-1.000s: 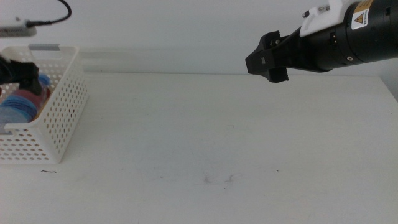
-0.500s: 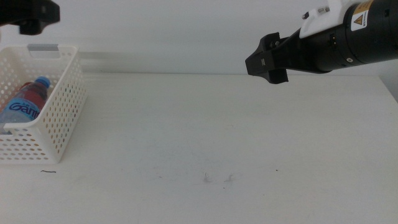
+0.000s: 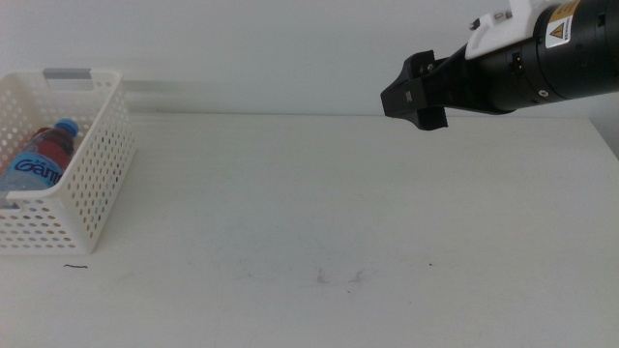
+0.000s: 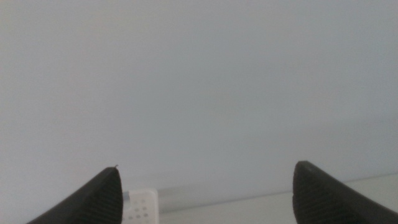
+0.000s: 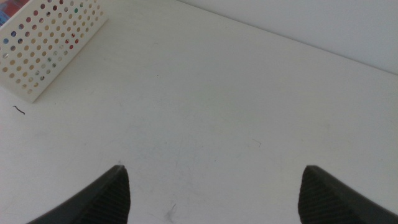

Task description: Use arms to grab the bottles and put them into the dustbin to the left of the table.

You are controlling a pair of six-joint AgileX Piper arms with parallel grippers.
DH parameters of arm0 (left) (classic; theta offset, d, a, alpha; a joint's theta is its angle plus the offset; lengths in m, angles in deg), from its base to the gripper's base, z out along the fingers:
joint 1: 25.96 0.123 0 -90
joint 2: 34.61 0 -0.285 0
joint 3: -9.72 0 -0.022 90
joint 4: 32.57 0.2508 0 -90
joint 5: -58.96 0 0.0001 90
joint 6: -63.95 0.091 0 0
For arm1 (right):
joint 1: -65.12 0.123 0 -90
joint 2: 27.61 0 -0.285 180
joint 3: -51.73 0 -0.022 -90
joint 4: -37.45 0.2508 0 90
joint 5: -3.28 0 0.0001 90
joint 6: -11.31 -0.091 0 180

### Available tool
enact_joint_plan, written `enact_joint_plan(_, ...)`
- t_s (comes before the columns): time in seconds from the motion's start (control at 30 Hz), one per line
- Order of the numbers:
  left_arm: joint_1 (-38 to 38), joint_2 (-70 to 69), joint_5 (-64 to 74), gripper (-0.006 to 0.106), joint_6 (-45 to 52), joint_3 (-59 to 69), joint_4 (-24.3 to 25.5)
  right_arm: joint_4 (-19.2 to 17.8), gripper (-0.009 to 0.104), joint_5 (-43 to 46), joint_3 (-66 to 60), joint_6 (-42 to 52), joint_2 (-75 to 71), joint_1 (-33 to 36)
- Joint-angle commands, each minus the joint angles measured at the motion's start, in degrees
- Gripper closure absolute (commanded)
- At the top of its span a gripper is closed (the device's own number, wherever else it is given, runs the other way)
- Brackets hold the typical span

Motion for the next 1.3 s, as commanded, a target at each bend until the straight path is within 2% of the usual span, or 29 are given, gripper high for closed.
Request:
enact_joint_plan(0.0,-0.15,-0.78,-1.02,0.007,-0.76,0.28,0.99,0.00,0.004,0.41,-0.06,0.18,-0.30,0.03)
enact_joint_plan(0.23,-0.15,-0.87,-1.02,0.007,-0.64,0.28,1.12,0.00,0.004,0.84,-0.96,0.18,-0.54,0.03)
enact_joint_plan(0.33,-0.15,-0.62,-0.88,0.007,-0.64,0.54,1.78,0.00,0.004,5.53,-4.46,0.18,-3.28,-1.21)
enact_joint_plan(0.47,-0.15,-1.87,-2.01,0.007,-0.64,3.80,1.90,0.00,0.004,15.87,-13.60,0.18,-10.17,-7.82)
enact_joint_plan(0.57,-0.15,-5.63,-5.45,0.007,-0.64,9.93,1.90,-3.31,0.004,23.16,-23.17,0.18,-17.31,-14.11)
enact_joint_plan(0.67,-0.15,-9.67,-11.04,0.007,-0.46,18.34,1.90,-4.16,0.004,26.97,-32.71,0.18,-27.05,-20.63)
enact_joint_plan(0.87,-0.15,-17.47,-21.56,0.007,-0.46,37.03,1.90,-4.44,0.004,27.00,-49.82,0.18,-49.95,-30.64)
enact_joint_plan(1.0,-0.15,-24.29,-21.56,0.007,-0.46,45.22,1.90,-4.33,0.004,27.10,-59.41,0.18,-63.47,-31.78)
enact_joint_plan(1.17,-0.15,-30.76,-21.56,0.007,-0.46,52.42,1.90,-5.88,0.004,27.10,-68.84,0.18,-76.86,-31.78)
enact_joint_plan(1.27,-0.15,-33.92,-22.36,0.007,-0.46,53.09,1.90,-5.86,0.004,27.64,-71.70,0.18,-78.38,-31.82)
